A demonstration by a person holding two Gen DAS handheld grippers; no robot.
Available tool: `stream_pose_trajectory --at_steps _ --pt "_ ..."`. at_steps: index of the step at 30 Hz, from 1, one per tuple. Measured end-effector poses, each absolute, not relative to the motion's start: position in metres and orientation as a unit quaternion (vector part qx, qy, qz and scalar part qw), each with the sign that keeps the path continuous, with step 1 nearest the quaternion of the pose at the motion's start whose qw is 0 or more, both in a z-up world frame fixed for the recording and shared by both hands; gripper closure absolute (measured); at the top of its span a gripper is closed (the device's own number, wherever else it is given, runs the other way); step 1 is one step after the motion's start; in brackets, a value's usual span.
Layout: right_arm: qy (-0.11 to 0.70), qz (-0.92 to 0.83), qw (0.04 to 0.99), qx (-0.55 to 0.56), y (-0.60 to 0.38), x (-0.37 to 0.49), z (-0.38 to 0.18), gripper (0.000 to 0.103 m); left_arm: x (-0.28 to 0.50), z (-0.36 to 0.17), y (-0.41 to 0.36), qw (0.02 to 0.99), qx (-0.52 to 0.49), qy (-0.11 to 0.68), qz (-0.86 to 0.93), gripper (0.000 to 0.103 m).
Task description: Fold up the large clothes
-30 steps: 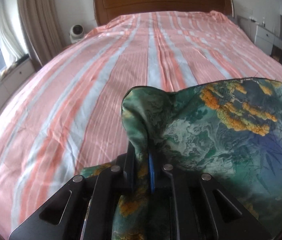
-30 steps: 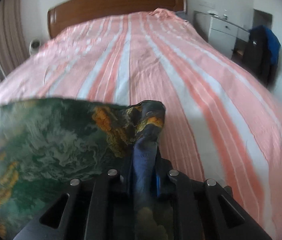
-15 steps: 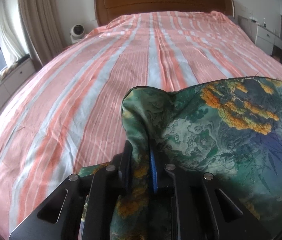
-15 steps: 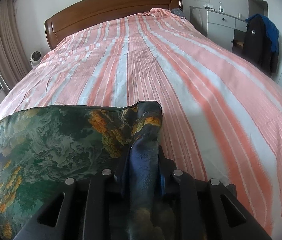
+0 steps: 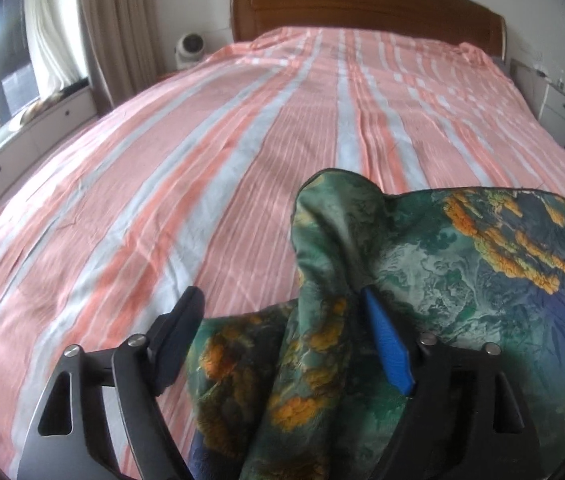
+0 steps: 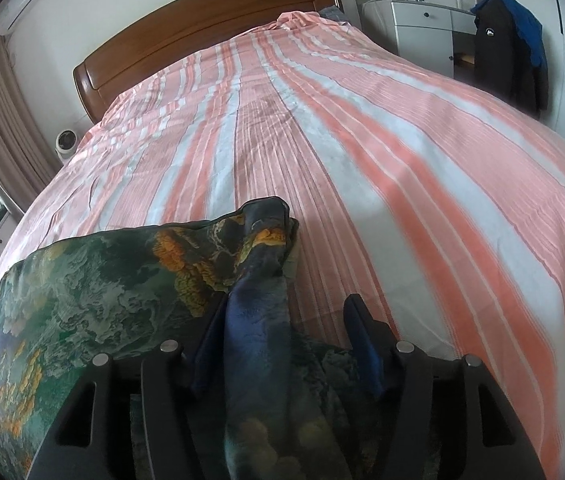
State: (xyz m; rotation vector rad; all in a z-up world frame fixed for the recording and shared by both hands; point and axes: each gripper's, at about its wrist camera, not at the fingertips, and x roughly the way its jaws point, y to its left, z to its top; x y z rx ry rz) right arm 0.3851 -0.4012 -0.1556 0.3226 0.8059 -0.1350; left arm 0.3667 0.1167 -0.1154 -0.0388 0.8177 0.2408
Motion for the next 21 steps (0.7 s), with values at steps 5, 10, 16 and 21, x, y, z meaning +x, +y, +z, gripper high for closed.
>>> stream_pose_trajectory --at_steps 5,10,16,21 --pt "0.390 -0.067 0.903 0.164 -0.405 0.385 -0.156 0.040 0.339 -0.057 0.081 0.934 0.005 0.348 0.078 0.011" --pt "0.390 -0.068 0.904 0.163 -0.406 0.385 -0.157 0.040 0.328 -0.031 -0.015 0.941 0.056 0.330 -0.043 0.006" --pt "0.393 -0.072 0.903 0.156 -0.404 0.386 -0.157 0.038 0.335 -0.064 -0.092 0.929 0.102 0.346 -0.082 0.005" --pt "0.392 -0.072 0.904 0.156 -0.404 0.386 -0.157 0.038 0.303 -0.097 -0.112 0.922 0.165 0.341 -0.081 0.005"
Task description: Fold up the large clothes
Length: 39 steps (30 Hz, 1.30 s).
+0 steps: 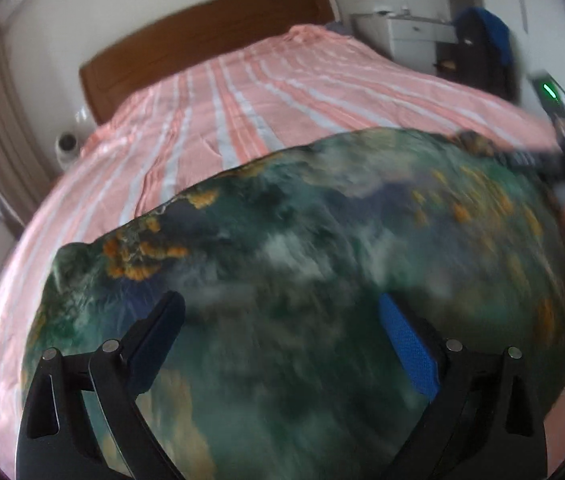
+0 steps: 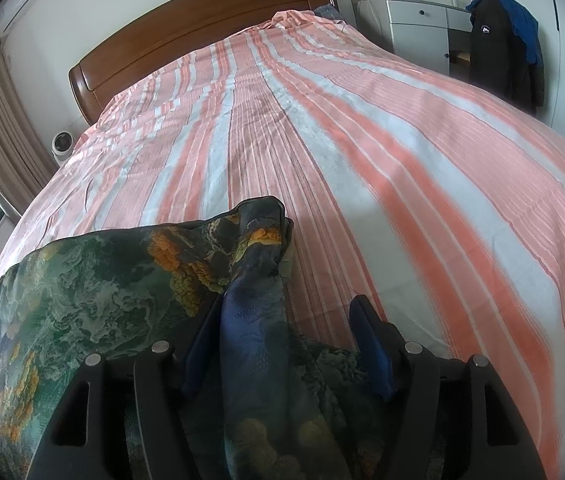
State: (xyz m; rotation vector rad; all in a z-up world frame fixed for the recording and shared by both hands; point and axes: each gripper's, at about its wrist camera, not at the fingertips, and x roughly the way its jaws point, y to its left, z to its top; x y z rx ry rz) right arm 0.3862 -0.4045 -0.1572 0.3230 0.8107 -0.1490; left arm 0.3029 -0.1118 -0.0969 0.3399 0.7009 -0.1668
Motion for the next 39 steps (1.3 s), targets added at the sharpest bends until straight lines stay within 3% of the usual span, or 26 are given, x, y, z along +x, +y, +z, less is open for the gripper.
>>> stream_pose_trajectory --at_steps 10,15,19,23,29,31,34,39 --pt "0.391 -0.071 0.904 0.157 -0.403 0.388 -0.159 0.038 0.227 -0.101 -0.118 0.914 0.201 0.329 -0.125 0.005" --pt "0.397 -0.076 0.902 0.153 -0.401 0.391 -0.159 0.035 0.198 -0.101 -0.116 0.896 0.164 0.383 -0.153 0.005" --pt "0.421 -0.080 0.888 0.167 -0.408 0.397 -0.159 0.019 0.150 -0.098 -0.111 0.891 0.170 0.390 -0.160 0.005" --pt "0.429 -0.081 0.881 0.182 -0.419 0.391 -0.138 0.017 0.121 -0.086 -0.103 0.893 0.194 0.374 -0.156 0.005" --pt "0.304 -0.079 0.940 0.132 -0.399 0.303 -0.061 0.016 0.159 -0.063 -0.094 0.914 0.165 0.351 -0.118 0.005" --pt "0.267 -0.060 0.951 0.142 -0.390 0.251 -0.052 0.010 0.190 -0.055 -0.095 0.924 0.140 0.343 -0.098 0.005" --pt "0.242 -0.065 0.955 0.157 -0.380 0.177 -0.065 0.003 0.223 -0.054 -0.100 0.931 0.128 0.332 -0.081 0.005" --pt "0.290 -0.080 0.938 0.171 -0.361 0.100 -0.120 0.003 0.243 -0.096 -0.125 0.912 0.175 0.368 -0.050 0.006"
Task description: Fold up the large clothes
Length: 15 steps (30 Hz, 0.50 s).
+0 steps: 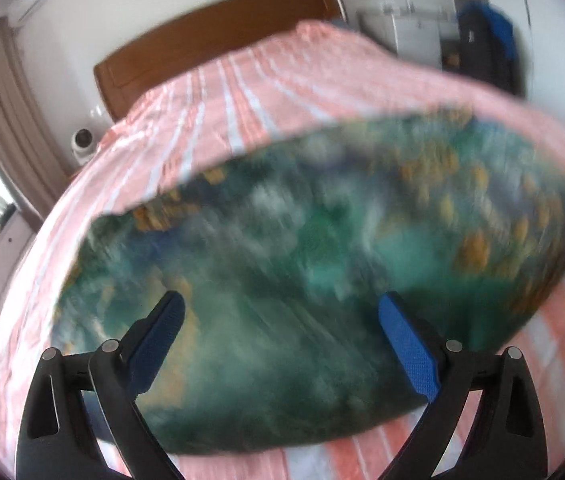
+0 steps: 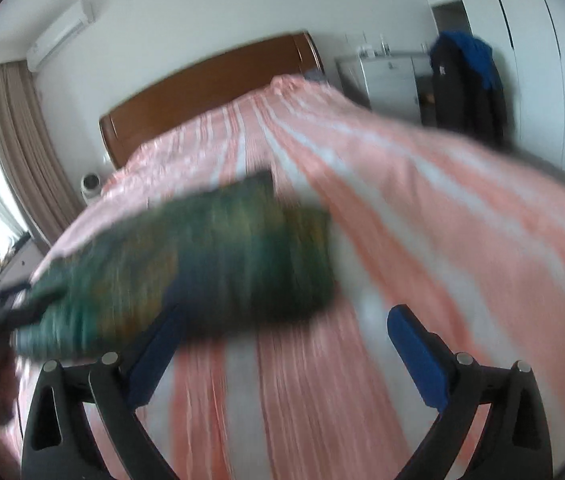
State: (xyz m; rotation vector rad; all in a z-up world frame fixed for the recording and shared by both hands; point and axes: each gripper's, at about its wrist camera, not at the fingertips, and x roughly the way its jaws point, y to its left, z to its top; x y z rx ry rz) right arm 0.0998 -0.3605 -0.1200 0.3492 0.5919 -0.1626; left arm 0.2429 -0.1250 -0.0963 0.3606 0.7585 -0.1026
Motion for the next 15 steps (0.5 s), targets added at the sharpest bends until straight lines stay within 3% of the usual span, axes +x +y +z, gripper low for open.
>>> stream_pose_trajectory --at_steps 8,15 --pt "0.303 -0.039 0.945 0.116 -0.328 0.084 -0.135 0.003 0.134 -0.138 -0.153 0.870 0.268 0.388 -0.145 0.005" --pt "0.326 -0.015 0.937 0.124 -0.328 0.100 -0.152 0.003 0.106 -0.122 -0.126 0.873 0.189 0.425 -0.143 0.004"
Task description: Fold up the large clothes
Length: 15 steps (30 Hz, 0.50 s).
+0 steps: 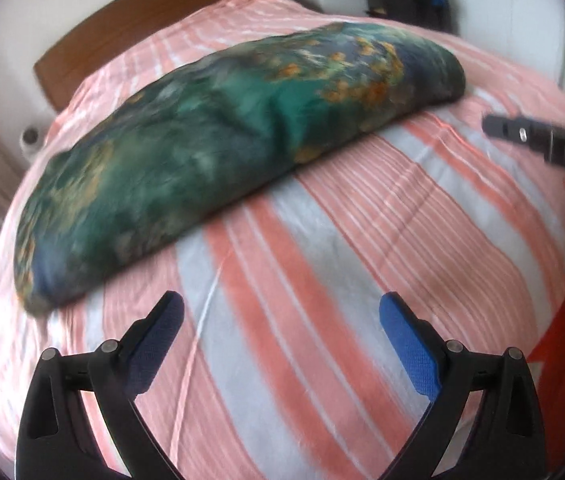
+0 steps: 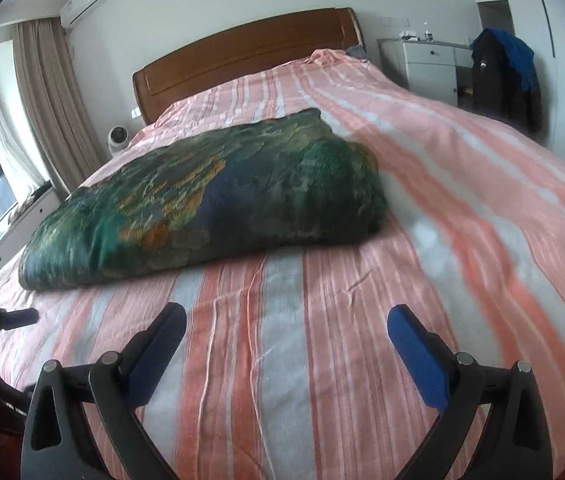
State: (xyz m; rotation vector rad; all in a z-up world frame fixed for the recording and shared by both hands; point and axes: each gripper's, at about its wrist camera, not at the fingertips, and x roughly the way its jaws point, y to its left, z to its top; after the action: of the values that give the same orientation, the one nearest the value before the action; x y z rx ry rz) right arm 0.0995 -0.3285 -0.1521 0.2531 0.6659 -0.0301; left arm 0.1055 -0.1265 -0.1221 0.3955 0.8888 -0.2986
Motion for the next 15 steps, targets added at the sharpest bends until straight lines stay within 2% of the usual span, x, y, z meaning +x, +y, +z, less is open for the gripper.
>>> stream_pose_trajectory --at_steps 7,11,15 --pt "0.332 -0.006 0.928 0.168 -0.347 0.095 -0.157 0.003 0.117 -0.113 -0.105 0.883 0.147 0.433 -0.106 0.004" --pt "0.310 0.012 0.913 0.264 -0.375 0.096 -0.159 0.003 0.118 -0.102 -0.091 0.893 0.131 0.420 -0.095 0.004" --pt "0.290 0.031 0.874 0.388 -0.402 0.130 -0.165 0.003 0.126 -0.096 -0.076 0.899 0.112 0.415 -0.082 0.004"
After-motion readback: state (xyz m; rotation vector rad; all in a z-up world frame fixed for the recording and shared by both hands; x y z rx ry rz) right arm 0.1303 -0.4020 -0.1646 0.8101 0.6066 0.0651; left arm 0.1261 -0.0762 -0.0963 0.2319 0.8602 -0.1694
